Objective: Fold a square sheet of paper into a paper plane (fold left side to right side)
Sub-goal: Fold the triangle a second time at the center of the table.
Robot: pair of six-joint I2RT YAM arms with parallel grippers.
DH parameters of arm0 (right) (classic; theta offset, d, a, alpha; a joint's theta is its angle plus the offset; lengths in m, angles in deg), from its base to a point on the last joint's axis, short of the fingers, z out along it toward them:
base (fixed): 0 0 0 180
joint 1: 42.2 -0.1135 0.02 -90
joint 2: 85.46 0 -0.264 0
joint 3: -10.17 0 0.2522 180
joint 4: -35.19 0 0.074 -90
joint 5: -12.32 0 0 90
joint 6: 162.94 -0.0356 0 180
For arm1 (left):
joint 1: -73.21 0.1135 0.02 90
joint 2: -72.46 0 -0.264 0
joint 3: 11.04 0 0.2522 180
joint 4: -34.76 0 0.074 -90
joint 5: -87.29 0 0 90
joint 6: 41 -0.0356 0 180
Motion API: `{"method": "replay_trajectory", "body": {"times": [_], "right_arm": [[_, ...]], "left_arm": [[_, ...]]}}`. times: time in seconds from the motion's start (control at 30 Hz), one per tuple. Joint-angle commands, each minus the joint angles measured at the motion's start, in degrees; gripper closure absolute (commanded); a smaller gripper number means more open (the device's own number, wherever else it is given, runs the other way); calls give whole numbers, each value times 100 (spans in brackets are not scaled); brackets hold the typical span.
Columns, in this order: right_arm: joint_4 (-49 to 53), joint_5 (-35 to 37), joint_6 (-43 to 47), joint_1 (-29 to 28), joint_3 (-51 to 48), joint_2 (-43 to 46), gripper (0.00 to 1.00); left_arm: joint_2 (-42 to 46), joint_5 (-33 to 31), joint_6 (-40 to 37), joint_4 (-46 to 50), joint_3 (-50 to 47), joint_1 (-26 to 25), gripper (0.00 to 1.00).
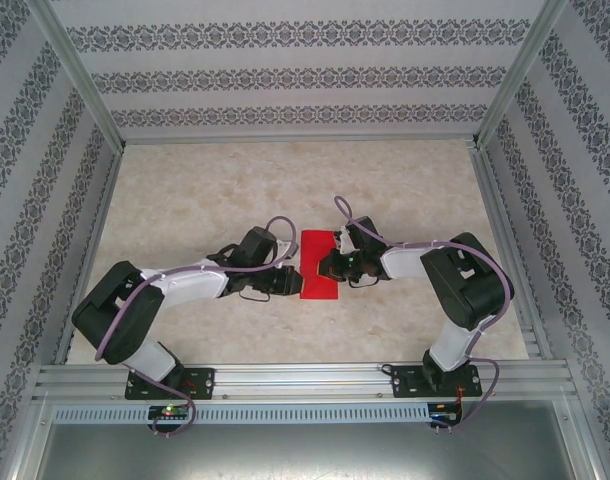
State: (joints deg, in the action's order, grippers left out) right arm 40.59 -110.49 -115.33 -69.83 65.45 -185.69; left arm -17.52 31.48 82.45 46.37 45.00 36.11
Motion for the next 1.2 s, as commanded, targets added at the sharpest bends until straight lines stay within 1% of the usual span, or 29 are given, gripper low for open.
{"method": "replay_trajectory", "body": {"times": [0.0,0.3,0.5,0.67,0.77,0.87,1.0,1.17], "right_arm": [[402,279,117,6,-38,-11,100],[404,284,108,0,-45,-41,100],[422,280,117,4,-30,-7,100],[457,277,159,3,23,110,100],[361,323,179,11,-24,316,100],[64,431,120,-3,-236,740,100],[27,550,131,-122,-367,1118,100],[-14,609,79,-370,-364,1027,100]], "left_arm": [[-337,189,-93,24,216,63,88],[-762,387,-101,-262,373,58,88],[-973,-21,-308,203,395,59,88],[-1179,-185,-328,254,335,54,90],[-1172,-294,-346,315,276,45,90],[-1141,-392,-396,409,237,-5,91],[-1162,-452,-419,445,212,-76,91],[-1171,-532,-451,513,235,-112,92]]}}
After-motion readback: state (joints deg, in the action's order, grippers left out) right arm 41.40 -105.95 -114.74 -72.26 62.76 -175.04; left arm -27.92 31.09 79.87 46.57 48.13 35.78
